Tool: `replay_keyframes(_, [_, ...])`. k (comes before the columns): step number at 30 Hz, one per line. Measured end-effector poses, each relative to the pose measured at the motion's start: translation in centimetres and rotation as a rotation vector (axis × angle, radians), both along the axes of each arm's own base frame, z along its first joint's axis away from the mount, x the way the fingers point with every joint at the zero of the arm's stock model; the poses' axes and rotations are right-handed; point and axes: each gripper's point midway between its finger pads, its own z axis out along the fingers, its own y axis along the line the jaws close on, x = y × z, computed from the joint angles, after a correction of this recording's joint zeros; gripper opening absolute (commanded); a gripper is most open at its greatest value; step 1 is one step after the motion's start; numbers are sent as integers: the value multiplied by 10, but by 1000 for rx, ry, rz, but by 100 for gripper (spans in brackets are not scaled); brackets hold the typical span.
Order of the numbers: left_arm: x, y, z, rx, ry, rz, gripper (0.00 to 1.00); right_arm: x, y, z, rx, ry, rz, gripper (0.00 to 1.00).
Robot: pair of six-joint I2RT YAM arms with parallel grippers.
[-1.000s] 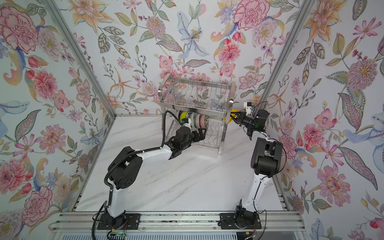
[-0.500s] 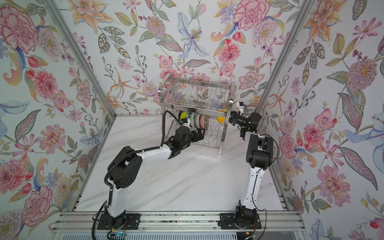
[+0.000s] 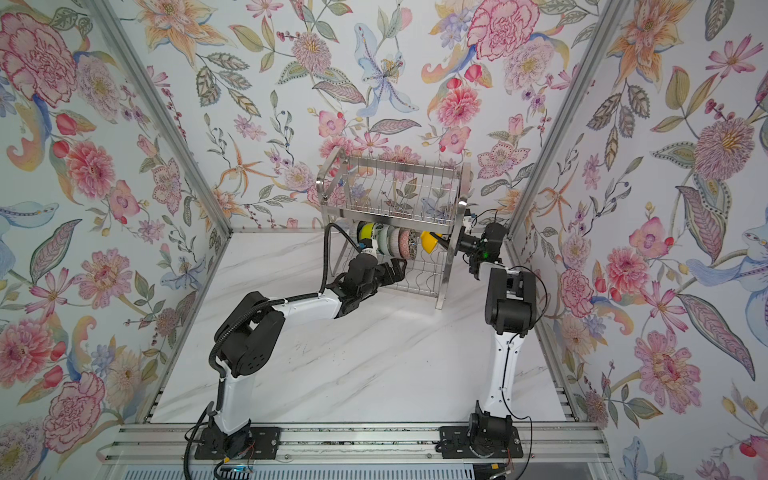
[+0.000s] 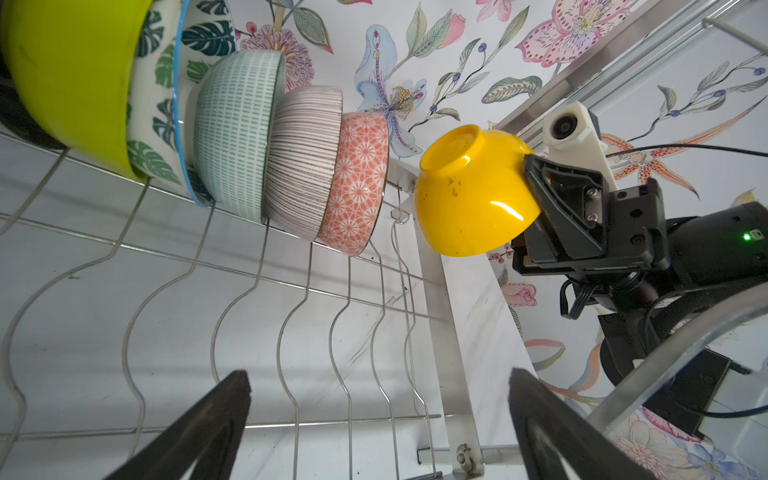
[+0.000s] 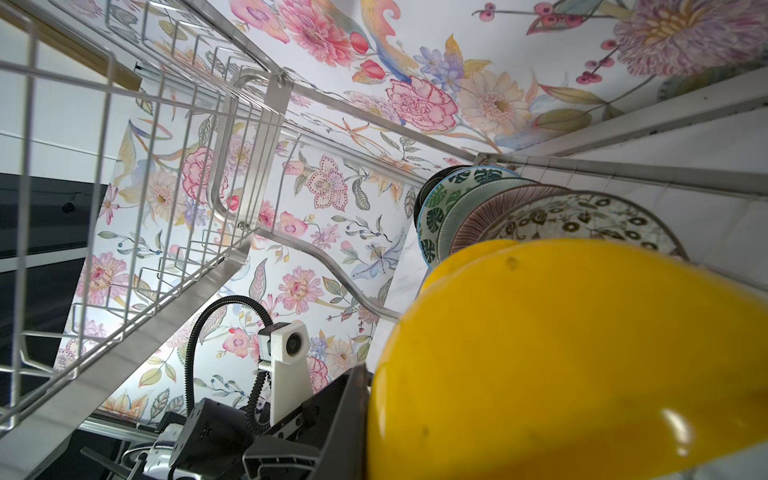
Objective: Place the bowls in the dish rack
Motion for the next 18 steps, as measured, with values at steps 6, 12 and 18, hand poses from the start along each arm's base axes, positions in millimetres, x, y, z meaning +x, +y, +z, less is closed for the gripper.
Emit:
replay_keyframes(6, [-1,3,-6,10,10,3,99,5,15,-14,-4,7,24,0])
replay_keyframes(12, [0,6,-10,15,15,7,99,9,21,-22,-4,21,35,0])
replay_keyframes(18, [0,7,-11,17,18,9,99,15,23,-26,-5,13,36,0])
